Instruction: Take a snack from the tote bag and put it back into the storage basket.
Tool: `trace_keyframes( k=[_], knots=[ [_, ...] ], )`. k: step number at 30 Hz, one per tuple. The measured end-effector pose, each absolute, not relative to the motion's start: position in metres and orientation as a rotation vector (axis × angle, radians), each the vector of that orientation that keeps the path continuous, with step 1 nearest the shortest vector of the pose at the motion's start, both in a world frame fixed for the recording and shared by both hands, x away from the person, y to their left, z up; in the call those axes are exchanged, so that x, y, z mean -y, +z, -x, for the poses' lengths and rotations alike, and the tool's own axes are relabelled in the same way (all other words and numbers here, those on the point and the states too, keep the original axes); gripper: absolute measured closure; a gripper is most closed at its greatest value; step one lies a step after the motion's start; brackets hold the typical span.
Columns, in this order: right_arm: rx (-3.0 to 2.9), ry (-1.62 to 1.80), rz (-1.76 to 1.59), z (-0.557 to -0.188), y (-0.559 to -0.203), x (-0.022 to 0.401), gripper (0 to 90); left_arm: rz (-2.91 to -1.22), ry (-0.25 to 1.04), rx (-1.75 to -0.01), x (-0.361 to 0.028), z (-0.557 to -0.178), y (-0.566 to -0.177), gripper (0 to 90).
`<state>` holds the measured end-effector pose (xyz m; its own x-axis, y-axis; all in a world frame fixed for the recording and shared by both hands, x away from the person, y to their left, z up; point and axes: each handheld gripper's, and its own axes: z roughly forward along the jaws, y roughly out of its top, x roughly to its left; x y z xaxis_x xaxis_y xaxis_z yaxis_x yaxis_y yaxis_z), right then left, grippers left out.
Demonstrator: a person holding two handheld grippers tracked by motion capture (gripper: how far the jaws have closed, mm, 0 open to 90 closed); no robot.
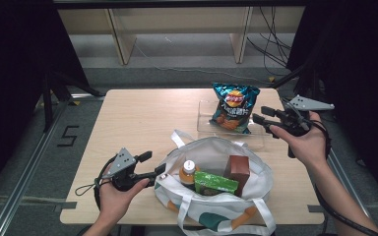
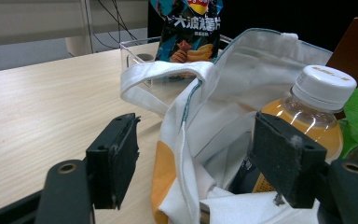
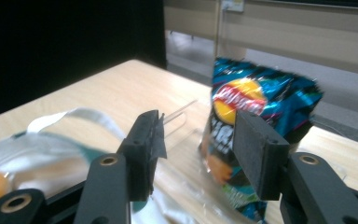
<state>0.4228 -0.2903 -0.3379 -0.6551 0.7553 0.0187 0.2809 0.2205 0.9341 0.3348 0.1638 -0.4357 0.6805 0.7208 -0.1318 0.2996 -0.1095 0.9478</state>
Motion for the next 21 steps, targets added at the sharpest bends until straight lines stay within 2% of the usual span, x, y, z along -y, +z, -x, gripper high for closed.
trace_keyframes(
  k=[21],
  knots=[
    [-2.156, 1.532, -0.934, -0.368, -0.348, 0.289, 50.2, -1.698, 0.432, -0.831, -0.162, -0.337, -0.436, 31.0]
  ],
)
